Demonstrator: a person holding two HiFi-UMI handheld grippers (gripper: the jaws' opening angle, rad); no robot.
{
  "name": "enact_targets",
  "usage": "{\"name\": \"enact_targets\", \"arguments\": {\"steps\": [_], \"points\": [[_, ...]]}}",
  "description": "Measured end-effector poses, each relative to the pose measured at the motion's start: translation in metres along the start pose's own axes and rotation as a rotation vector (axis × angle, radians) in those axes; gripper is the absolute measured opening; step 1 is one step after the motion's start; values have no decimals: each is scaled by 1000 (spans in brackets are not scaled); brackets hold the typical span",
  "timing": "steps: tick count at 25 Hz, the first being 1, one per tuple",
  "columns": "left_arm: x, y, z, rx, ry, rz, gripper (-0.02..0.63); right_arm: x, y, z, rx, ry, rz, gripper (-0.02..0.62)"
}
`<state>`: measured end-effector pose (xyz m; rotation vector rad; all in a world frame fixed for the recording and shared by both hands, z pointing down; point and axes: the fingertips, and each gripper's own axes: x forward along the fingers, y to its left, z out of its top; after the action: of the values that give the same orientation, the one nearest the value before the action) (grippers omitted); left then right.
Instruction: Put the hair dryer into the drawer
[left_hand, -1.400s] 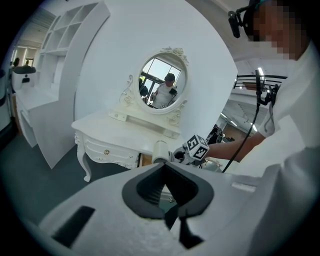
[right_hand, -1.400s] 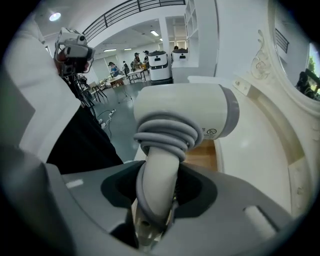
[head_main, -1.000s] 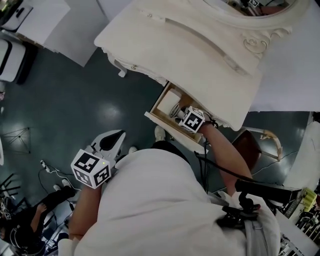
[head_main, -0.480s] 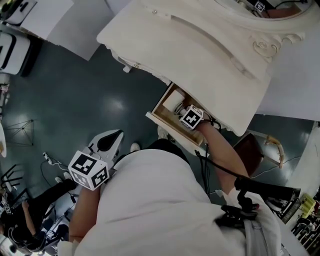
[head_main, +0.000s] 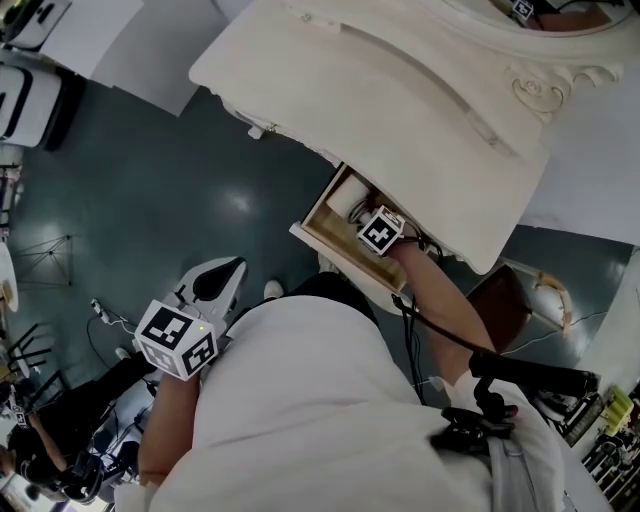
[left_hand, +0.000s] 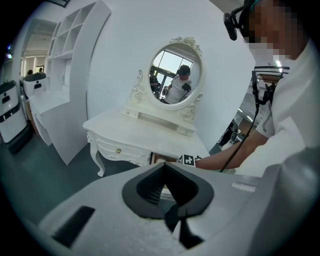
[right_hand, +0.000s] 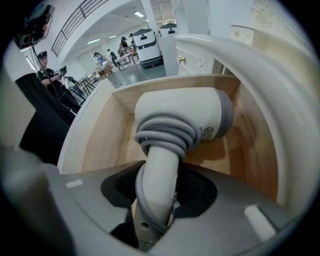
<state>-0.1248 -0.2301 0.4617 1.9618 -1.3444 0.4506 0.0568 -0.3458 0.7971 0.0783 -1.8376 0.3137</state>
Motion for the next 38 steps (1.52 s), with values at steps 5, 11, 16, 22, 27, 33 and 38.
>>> {"name": "enact_targets", "arguments": {"steps": [5,11,16,22,27,33,38], "points": [[7,-4,1,26,24,-2,3,6,-4,-1,16,-5,-6,173],[12,-6,0,34,40,-4,3,10,-6,4,33,-19,4,175],[11,-5,1,42,48,-6,3,10,-7,5,42,-24,-1,176],[14,-6,0,45,53,-6,3,13,-11,3,39,-18,-17,179],[13,-8,0,50,56,-12,3,11,-10,4,39,-18,-23,187],[9,-4,-4,50,54,-17,3,14,-9,4,27,-2,-47,240],[6,-4,-8,46,41,-29,3,8,-11,4,32,-3,-74,250]]}}
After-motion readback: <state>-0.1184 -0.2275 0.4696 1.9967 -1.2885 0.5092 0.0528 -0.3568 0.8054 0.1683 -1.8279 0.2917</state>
